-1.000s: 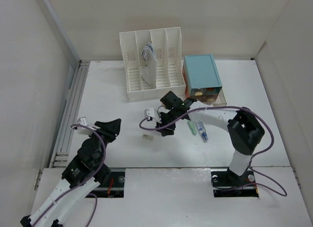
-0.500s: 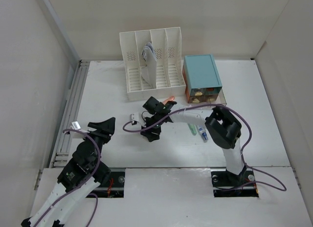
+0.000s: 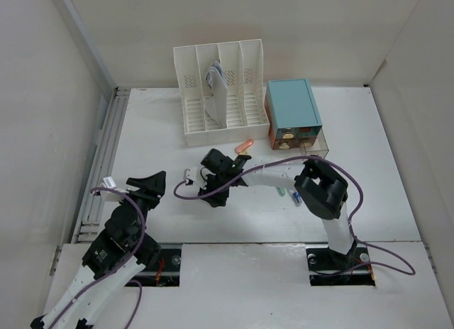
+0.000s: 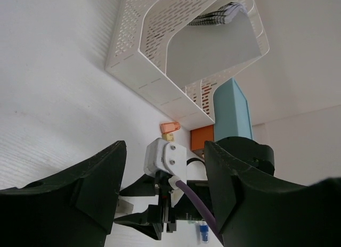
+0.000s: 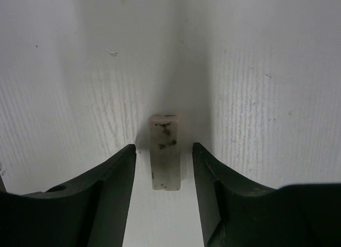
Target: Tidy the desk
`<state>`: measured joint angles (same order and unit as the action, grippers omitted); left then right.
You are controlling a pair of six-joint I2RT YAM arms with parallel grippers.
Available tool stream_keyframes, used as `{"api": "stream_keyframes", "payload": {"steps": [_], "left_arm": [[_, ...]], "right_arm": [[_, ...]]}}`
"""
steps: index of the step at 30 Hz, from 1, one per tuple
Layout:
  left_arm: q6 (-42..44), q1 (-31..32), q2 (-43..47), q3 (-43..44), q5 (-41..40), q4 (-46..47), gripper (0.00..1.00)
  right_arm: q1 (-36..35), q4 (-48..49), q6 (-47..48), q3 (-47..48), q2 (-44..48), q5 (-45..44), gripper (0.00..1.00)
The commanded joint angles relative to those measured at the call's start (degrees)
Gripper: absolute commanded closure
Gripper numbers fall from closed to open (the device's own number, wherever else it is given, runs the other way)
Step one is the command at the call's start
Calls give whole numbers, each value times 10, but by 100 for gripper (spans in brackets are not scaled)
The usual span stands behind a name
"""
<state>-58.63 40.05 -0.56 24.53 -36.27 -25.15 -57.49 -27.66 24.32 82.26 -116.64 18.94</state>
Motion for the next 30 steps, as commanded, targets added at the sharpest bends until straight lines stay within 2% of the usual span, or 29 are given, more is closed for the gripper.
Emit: {"api": "stream_keyframes", "payload": {"steps": [1,2,3,5,6,7,11,15,22,24,30], "left_arm": [[2,1,63,25,-10,4,43],[2,1,63,25,-10,4,43],[2,1,63,25,-10,4,43],[7,1,63,25,-10,4,43],[7,1,63,25,-10,4,43],[7,1,63,25,-10,4,43],[12,1,68,31,-10,4,43],[12,1,68,25,-5,11,43],[23,1,63,13,13,42,43],[23,1,56,7,20,55,43],[33,1,37,2,41,74,43]], "right_arm": [[-5,21,-22,-14,-17,-61,47],[-5,21,-27,-14,-17,-61,49],[-5,21,-27,-14,-17,-66,56],[-5,21,-27,-14,-24,-73,78],[-5,14,-19,-14,-24,-79,97],[-5,14,-12,-14,-11,-84,100],[6,14,7,-20,53,-96,100],[55,8,21,-20,122,-131,100],[194,-6,40,-15,243,-155,100],[215,-12,46,-15,266,-168,100],[276,-46,51,-10,310,-264,100]]}}
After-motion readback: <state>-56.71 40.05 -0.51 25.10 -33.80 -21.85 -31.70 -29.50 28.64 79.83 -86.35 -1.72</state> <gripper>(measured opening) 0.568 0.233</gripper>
